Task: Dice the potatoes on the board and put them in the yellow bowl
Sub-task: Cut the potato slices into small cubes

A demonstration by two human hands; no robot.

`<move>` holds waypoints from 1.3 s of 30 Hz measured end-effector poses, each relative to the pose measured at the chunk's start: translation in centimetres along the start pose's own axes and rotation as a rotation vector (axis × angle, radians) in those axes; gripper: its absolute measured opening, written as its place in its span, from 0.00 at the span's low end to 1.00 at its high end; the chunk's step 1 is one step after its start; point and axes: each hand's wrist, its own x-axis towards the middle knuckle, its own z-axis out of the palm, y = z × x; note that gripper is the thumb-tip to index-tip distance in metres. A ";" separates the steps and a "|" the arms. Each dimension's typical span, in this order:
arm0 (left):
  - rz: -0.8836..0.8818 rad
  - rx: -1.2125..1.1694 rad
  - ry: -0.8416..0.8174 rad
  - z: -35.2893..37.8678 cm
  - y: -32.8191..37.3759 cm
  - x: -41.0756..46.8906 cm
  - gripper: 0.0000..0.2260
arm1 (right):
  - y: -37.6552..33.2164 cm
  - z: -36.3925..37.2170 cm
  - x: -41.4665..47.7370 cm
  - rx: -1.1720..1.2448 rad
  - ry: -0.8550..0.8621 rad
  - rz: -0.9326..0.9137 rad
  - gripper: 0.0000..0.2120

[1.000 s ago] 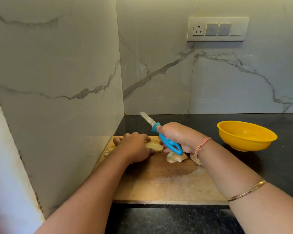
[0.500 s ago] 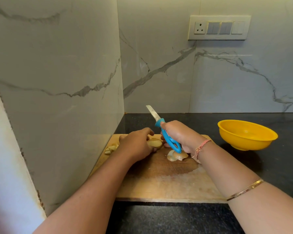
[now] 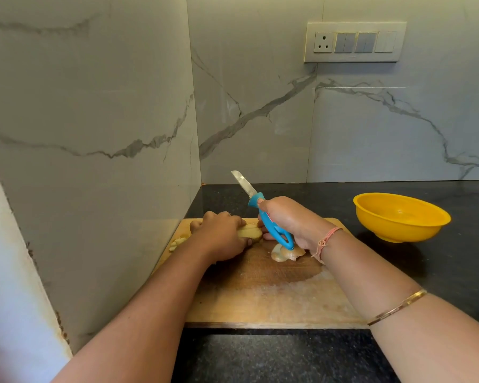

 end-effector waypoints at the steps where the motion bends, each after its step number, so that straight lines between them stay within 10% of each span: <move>1: -0.003 -0.011 0.008 0.0 0.0 0.0 0.24 | -0.1 -0.2 -0.2 0.027 -0.010 0.010 0.16; 13: -0.059 -0.078 0.084 0.1 0.3 -0.6 0.23 | 0.7 -1.8 -5.9 -0.712 0.088 -0.157 0.15; 39: -0.108 -0.138 0.141 0.5 0.4 -0.5 0.20 | -1.1 -0.2 -8.5 -0.908 -0.025 -0.134 0.11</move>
